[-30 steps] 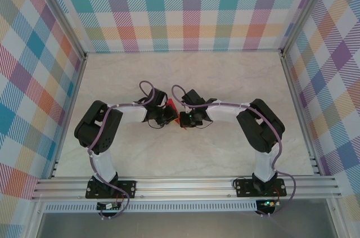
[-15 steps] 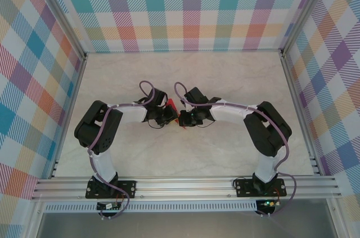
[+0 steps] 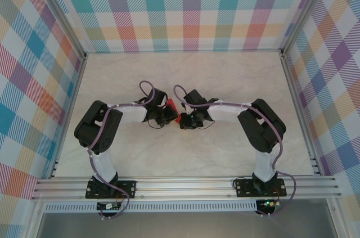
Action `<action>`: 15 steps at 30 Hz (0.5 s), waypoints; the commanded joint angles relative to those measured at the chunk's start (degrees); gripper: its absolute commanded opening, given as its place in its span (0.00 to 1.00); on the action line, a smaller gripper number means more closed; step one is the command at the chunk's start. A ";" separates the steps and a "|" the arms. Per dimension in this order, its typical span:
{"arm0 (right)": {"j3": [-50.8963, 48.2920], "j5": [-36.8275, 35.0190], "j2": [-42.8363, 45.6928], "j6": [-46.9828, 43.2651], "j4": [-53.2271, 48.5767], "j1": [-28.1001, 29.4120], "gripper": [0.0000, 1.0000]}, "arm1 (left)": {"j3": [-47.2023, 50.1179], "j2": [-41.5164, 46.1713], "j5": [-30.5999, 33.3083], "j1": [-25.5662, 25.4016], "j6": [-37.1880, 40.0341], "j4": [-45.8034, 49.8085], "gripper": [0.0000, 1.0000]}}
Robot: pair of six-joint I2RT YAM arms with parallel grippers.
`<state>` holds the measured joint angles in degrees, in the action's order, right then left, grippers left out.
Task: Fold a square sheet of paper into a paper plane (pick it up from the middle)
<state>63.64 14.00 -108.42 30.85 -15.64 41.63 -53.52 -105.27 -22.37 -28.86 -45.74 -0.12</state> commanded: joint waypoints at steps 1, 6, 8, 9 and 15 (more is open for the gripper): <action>-1.20 -1.39 -1.10 0.14 -4.31 -0.48 0.08 | 0.75 -1.68 5.12 -0.23 0.85 6.69 0.13; -2.84 -2.26 -0.17 0.32 -4.91 -0.92 0.08 | 0.65 -2.04 5.45 -0.23 0.74 6.71 0.13; -3.34 -2.87 0.47 0.36 -5.18 -1.17 0.08 | 0.61 -2.15 5.47 -0.23 0.77 6.84 0.13; -3.51 -2.96 0.73 0.36 -5.30 -1.24 0.08 | 0.51 -2.17 5.56 -0.22 0.83 6.88 0.13; -4.91 -2.03 1.69 0.48 -5.18 -1.62 0.08 | 0.30 -2.35 5.69 -0.23 1.09 7.31 0.13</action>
<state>61.25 14.02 -107.37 30.87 -14.46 40.97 -53.52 -105.27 -22.22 -28.86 -45.58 -0.03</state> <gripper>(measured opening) 0.078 0.129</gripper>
